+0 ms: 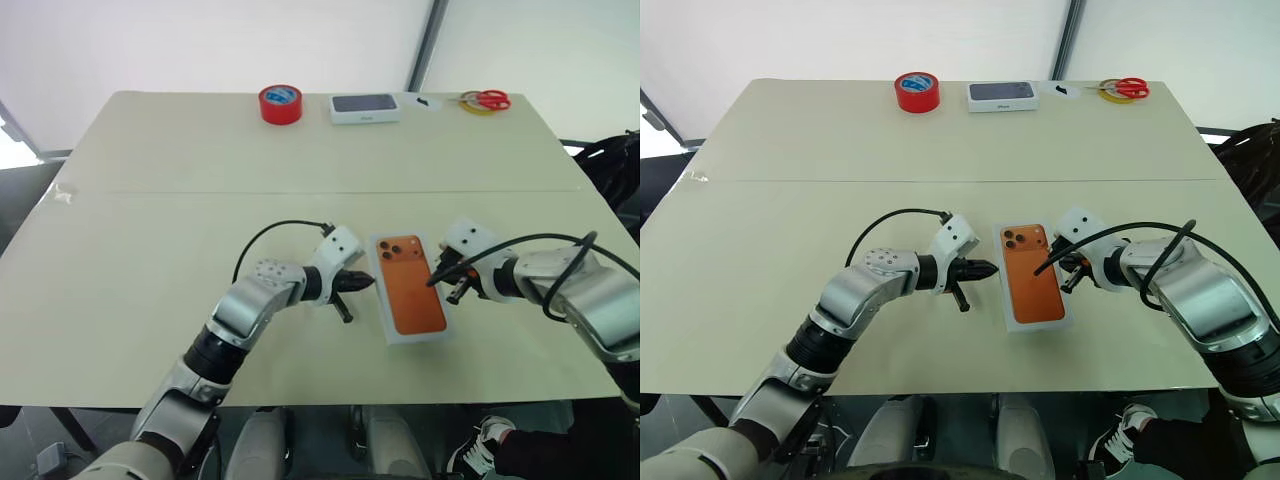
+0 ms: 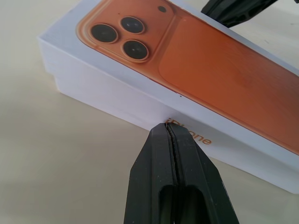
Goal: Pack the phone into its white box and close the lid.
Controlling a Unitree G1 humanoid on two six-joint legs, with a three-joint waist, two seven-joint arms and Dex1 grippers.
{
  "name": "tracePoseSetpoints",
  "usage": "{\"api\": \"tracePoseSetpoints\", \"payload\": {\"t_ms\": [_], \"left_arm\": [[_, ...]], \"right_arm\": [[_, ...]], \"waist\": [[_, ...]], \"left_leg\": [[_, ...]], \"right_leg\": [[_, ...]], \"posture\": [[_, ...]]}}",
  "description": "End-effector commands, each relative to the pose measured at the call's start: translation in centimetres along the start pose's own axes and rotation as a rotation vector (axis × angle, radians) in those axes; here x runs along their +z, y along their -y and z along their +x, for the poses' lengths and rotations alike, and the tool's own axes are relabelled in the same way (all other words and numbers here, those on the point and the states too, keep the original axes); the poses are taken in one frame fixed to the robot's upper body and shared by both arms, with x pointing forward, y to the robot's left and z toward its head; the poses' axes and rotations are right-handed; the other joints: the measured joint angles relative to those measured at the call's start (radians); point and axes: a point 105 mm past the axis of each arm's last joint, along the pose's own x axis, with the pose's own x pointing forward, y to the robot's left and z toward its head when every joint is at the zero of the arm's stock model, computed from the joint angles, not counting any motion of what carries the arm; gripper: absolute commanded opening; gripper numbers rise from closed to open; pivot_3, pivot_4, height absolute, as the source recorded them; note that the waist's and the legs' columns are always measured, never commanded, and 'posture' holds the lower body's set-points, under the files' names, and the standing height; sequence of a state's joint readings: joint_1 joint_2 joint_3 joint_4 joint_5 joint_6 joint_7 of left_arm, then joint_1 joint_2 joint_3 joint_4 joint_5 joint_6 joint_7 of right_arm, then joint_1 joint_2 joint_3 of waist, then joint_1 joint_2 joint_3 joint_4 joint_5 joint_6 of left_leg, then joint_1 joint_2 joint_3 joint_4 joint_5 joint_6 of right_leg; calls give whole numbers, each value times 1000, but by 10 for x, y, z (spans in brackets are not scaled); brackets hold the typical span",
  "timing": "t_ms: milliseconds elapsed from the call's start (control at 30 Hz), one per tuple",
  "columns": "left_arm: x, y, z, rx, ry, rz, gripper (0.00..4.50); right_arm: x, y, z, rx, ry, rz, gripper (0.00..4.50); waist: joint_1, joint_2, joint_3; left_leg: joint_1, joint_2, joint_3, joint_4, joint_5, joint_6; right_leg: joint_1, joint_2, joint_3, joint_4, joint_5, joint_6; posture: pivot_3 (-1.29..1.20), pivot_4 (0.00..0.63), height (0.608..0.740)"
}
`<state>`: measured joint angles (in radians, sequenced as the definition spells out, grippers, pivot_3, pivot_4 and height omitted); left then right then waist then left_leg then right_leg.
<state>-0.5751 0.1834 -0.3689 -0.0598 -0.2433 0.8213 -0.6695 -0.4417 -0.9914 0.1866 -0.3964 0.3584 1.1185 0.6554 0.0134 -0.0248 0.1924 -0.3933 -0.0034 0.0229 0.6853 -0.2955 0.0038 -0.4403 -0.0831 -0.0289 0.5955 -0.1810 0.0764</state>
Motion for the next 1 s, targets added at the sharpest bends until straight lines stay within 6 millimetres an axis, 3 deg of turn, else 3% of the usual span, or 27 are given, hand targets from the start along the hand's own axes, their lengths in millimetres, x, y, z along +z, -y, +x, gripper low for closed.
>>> {"api": "tracePoseSetpoints", "payload": {"t_ms": [33,367,500,633,833,1000], "left_arm": [[24,1,2,1,82,3,0],[24,-2,2,23,85,-25,0],[26,-11,-7,56,108,-48,0],[36,-21,-14,95,153,-62,0],[51,-21,-1,83,168,-27,0],[40,-21,21,88,95,-28,0]], "right_arm": [[16,3,-3,-14,58,-27,63],[16,7,1,-27,54,-40,63],[12,29,-14,-93,55,-65,63],[18,31,-33,-57,122,-94,63],[15,-1,-40,105,177,-112,63],[-1,-28,-27,183,146,-79,63]], "waist": [[0,0,0],[0,0,0],[0,0,0],[0,0,0],[2,0,0],[0,0,0]], "left_leg": [[0,0,0,0,0,0],[0,0,0,0,0,0],[0,0,0,0,0,0],[0,0,0,0,0,0],[2,-1,0,0,0,0],[2,-1,0,0,0,0]], "right_leg": [[0,0,0,0,0,0],[0,0,0,0,0,0],[0,0,0,0,0,0],[0,0,0,0,0,0],[3,0,0,0,0,1],[3,0,0,0,0,1]], "posture": [[0,150,732],[0,150,732],[0,150,732],[0,150,732],[0,150,732],[0,150,732]]}}
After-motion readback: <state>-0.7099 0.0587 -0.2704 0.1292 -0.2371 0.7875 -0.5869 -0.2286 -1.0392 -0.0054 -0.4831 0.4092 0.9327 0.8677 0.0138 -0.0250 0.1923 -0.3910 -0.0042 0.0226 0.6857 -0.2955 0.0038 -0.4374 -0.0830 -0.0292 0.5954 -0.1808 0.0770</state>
